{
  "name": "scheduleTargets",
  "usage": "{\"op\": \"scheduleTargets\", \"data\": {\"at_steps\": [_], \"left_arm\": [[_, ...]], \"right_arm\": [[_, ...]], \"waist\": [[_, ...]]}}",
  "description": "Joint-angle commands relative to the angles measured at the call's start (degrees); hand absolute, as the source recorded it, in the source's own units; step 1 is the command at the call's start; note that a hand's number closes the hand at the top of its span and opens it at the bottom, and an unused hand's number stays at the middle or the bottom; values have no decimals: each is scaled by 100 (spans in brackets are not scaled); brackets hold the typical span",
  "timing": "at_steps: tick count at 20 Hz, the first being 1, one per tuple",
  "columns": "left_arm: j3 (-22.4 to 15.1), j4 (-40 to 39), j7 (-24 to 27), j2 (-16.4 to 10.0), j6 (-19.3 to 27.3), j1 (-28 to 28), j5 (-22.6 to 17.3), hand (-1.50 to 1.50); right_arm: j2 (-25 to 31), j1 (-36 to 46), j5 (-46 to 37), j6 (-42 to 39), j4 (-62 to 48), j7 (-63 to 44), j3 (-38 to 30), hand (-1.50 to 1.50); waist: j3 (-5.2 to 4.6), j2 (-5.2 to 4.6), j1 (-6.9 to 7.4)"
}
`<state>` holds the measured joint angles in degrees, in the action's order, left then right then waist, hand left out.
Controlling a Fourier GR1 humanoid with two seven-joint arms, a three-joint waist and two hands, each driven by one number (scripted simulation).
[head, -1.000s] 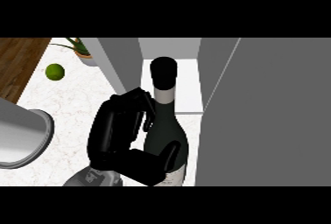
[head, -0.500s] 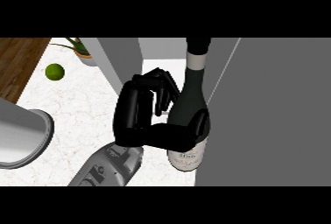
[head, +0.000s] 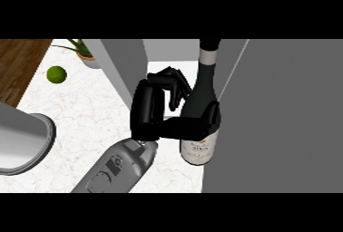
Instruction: Pick up the wine, place it into the cabinet and close the cabinet
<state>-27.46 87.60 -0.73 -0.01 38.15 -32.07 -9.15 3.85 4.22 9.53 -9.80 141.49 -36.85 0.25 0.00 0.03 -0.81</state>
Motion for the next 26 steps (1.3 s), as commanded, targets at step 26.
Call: {"op": "scheduleTargets", "data": {"at_steps": [26], "left_arm": [[300,-2348,2284,-1,91,-270,-968,150]], "right_arm": [[-48,246,215,272,594,-516,161,-150]], "waist": [[-4,-5,14]]}}
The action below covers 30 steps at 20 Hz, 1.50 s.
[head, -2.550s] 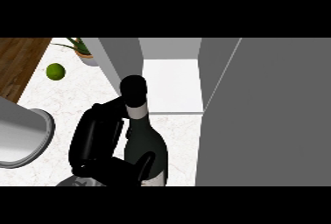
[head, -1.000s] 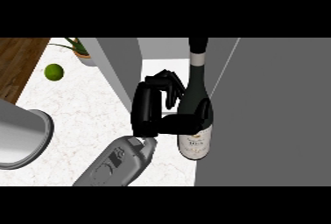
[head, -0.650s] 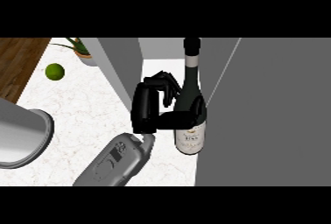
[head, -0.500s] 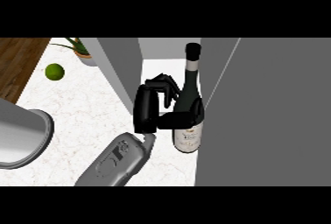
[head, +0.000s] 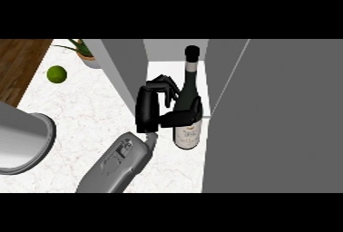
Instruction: Pick up the wine, place it into the cabinet and close the cabinet
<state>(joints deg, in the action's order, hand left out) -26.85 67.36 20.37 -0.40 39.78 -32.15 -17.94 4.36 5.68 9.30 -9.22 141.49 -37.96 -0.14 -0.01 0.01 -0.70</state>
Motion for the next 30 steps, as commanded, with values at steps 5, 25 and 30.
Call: {"op": "scheduleTargets", "data": {"at_steps": [5,25,30], "left_arm": [[421,-466,232,39,-83,-328,-242,150],[1223,-2493,532,39,-788,-1452,-728,150],[1574,-3274,999,40,-778,-2029,-469,150]], "right_arm": [[-153,-92,271,81,365,39,-9,-150],[-140,-619,696,-269,401,283,-226,-150],[-150,-152,619,-150,305,71,-23,-150]], "waist": [[0,-3,7],[2,-9,-70],[0,-26,-93]]}}
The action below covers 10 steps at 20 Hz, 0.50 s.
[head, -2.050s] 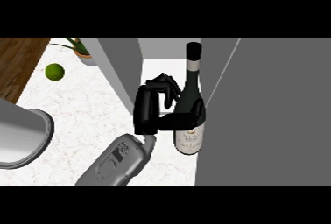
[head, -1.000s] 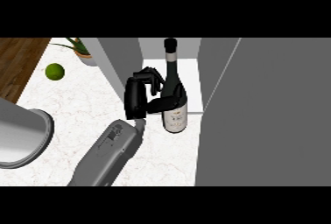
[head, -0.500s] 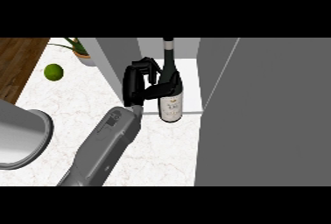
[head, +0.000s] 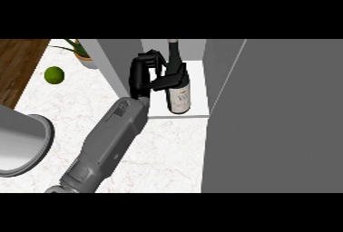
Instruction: Pick up the wine, place it into the cabinet and close the cabinet
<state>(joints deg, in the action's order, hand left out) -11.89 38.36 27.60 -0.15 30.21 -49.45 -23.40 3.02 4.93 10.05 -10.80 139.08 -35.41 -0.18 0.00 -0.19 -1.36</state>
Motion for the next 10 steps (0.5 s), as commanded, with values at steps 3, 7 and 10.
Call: {"op": "scheduleTargets", "data": {"at_steps": [3,7,10], "left_arm": [[355,-666,413,-31,208,-682,138,150],[520,-1117,844,-117,79,-698,120,150],[623,-1580,1008,13,99,-1109,6,150]], "right_arm": [[-68,43,272,107,444,-234,151,-150],[-97,101,308,280,756,-533,186,-150],[-96,-173,320,40,581,-165,183,-150]], "waist": [[-2,-6,6],[-5,-12,-26],[-1,-30,-89]]}}
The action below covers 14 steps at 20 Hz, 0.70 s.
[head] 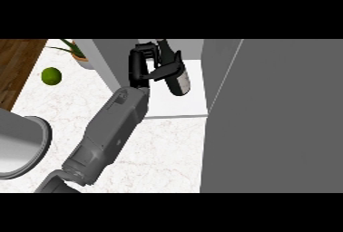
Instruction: Pick up the wine, place it into the cabinet and close the cabinet
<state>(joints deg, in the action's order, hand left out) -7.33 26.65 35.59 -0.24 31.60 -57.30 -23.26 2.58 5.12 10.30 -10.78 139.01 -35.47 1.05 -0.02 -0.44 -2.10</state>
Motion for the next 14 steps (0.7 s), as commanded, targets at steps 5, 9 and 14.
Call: {"op": "scheduleTargets", "data": {"at_steps": [5,9,14], "left_arm": [[578,-868,275,23,-310,-530,-270,150],[962,-1015,338,-58,-630,-465,-546,150],[1082,-1297,378,25,-647,-740,-672,150]], "right_arm": [[-59,132,300,205,561,-381,51,-150],[8,-182,518,-87,433,-78,-71,-150],[-19,-144,338,-123,252,120,-5,-150]], "waist": [[-5,-26,-50],[-1,-27,-36],[0,-43,-68]]}}
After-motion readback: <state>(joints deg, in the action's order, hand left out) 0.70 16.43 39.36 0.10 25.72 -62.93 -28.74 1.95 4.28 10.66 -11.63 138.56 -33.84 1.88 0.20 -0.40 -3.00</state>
